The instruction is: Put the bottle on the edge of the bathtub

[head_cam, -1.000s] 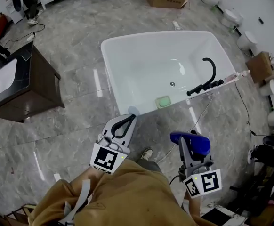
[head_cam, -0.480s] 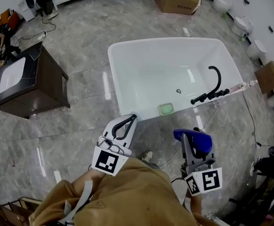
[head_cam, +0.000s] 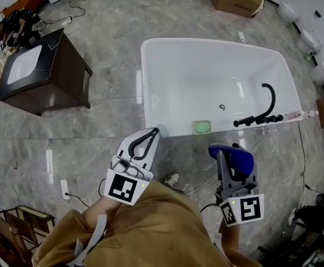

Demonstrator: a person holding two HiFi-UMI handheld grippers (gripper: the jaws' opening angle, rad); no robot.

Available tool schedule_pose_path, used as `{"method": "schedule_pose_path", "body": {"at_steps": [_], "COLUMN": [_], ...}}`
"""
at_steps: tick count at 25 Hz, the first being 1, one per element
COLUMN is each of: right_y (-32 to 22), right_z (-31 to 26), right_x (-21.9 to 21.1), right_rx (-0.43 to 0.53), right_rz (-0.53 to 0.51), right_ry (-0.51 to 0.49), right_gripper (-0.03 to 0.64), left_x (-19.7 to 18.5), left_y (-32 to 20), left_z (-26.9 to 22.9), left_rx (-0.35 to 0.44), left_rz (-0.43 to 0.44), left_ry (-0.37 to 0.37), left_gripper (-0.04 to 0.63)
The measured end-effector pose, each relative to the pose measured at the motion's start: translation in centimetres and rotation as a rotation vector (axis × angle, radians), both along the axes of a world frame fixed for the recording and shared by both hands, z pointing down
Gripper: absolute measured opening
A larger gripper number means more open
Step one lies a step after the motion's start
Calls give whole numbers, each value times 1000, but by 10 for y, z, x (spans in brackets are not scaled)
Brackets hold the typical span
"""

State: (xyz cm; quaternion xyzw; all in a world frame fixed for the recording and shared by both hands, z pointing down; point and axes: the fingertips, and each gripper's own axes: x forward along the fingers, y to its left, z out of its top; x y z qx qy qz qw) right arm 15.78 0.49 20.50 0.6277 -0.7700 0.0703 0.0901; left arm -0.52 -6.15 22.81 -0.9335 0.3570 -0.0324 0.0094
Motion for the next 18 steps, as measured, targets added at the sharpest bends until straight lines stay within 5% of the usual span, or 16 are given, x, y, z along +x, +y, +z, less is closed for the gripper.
{"method": "schedule_pose_path", "body": {"at_steps": [18], "right_y": [-50], "right_z": [77], "right_x": [12], "right_rx": [-63], "right_rz": [-74], "right_ry": [14], "right_gripper": [161], "left_x": [4], "left_y": [-7], "left_z": [55], "left_rx": [-97], "left_rz": [-75], "left_ry": [-88], "left_gripper": [8]}}
